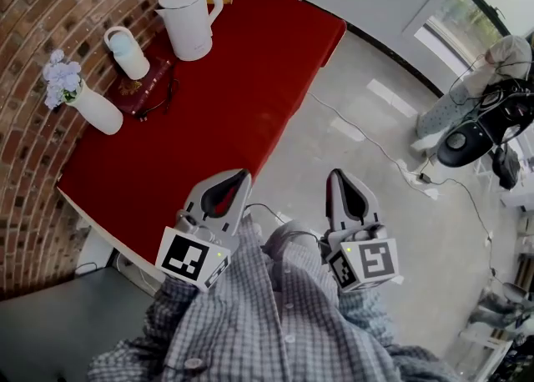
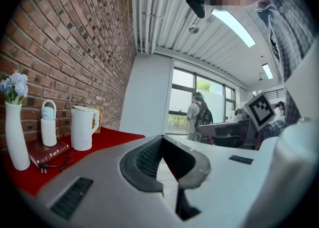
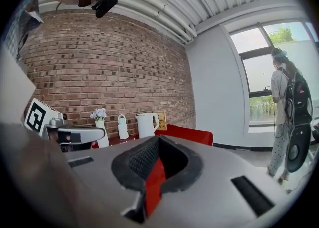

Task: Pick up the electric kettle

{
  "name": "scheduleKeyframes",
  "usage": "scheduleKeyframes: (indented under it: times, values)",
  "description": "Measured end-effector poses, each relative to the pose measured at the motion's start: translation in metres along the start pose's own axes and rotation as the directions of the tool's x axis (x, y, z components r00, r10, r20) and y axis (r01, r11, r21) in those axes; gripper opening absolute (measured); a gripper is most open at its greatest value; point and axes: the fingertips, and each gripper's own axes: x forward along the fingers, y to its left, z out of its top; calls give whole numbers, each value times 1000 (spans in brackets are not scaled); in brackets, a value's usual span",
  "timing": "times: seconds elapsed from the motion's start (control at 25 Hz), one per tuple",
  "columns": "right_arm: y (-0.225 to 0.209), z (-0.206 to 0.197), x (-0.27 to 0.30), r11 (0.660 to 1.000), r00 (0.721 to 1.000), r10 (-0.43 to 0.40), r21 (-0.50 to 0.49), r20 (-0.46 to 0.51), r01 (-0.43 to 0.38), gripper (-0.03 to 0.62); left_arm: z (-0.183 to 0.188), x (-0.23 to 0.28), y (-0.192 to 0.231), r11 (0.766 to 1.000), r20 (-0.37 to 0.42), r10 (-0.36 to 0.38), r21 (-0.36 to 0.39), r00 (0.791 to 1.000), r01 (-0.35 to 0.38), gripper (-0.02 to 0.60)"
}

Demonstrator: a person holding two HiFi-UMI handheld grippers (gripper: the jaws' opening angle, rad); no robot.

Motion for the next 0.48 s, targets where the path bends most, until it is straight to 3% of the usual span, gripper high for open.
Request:
scheduleKeyframes:
  times: [0.48]
  values:
    - [1,12,12,999,1000,-23,-33,5,23,6,8,9,15,1000,38,-17,-21,999,17,0]
